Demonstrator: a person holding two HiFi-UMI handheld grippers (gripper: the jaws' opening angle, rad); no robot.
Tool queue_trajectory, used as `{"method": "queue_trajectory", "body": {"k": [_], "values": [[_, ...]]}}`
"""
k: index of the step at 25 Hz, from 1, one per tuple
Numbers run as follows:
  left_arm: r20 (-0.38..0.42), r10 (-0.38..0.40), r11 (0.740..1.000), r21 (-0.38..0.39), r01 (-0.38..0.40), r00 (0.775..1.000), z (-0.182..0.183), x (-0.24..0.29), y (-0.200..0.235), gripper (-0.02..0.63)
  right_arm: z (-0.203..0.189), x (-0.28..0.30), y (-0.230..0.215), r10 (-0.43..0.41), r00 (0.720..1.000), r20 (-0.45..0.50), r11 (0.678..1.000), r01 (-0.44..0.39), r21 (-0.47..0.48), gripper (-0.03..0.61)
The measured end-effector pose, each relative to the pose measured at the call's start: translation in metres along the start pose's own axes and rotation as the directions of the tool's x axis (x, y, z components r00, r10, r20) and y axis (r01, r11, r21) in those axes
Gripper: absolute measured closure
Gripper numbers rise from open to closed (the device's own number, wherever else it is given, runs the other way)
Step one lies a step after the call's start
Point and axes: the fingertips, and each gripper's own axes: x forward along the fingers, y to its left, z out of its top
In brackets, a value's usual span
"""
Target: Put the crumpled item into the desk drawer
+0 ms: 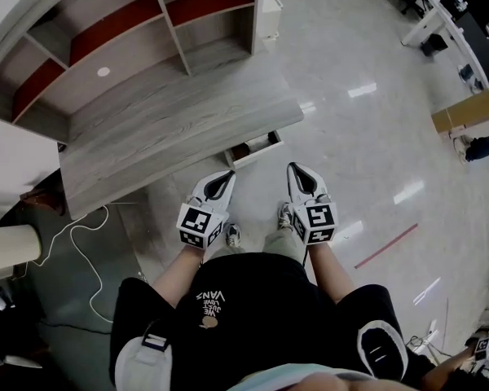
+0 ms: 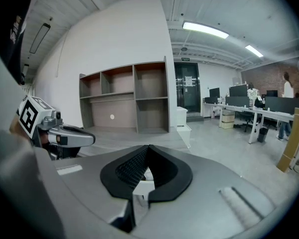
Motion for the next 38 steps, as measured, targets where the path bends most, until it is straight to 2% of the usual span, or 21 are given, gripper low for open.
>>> {"method": "queue_trajectory", "body": {"k": [9, 22, 27, 32, 38], "values": [[0.066, 0.005, 1.0, 0.016, -0.006, 0.998, 0.028, -0.034, 0.002, 0.561, 0.022, -0.014, 0.024, 0.019, 0.998, 0.056, 1.0, -0.018, -0.009, 0.575], [0.125, 0.0, 0.999, 0.051, -0.006, 0.992, 0.062, -0.056, 0.0, 0.561, 0.07, -0.032, 0.042, 0.041, 0.99, 0.136, 0.999, -0.036, -0.038, 0.577], [0.142, -0.004, 0.998, 0.058, -0.004, 0.99, 0.072, -0.059, -0.003, 0.561, 0.078, -0.035, 0.043, 0.047, 0.985, 0.166, 0.998, -0.039, -0.047, 0.576], [0.155, -0.001, 0.998, 0.068, -0.009, 0.988, 0.076, -0.062, -0.001, 0.561, 0.084, -0.038, 0.045, 0.031, 0.989, 0.145, 0.999, -0.026, -0.033, 0.577], [0.164, 0.003, 0.998, 0.067, -0.014, 0.986, 0.079, -0.062, -0.004, 0.561, 0.083, -0.04, 0.04, 0.025, 0.986, 0.163, 0.999, -0.02, -0.037, 0.577]]}}
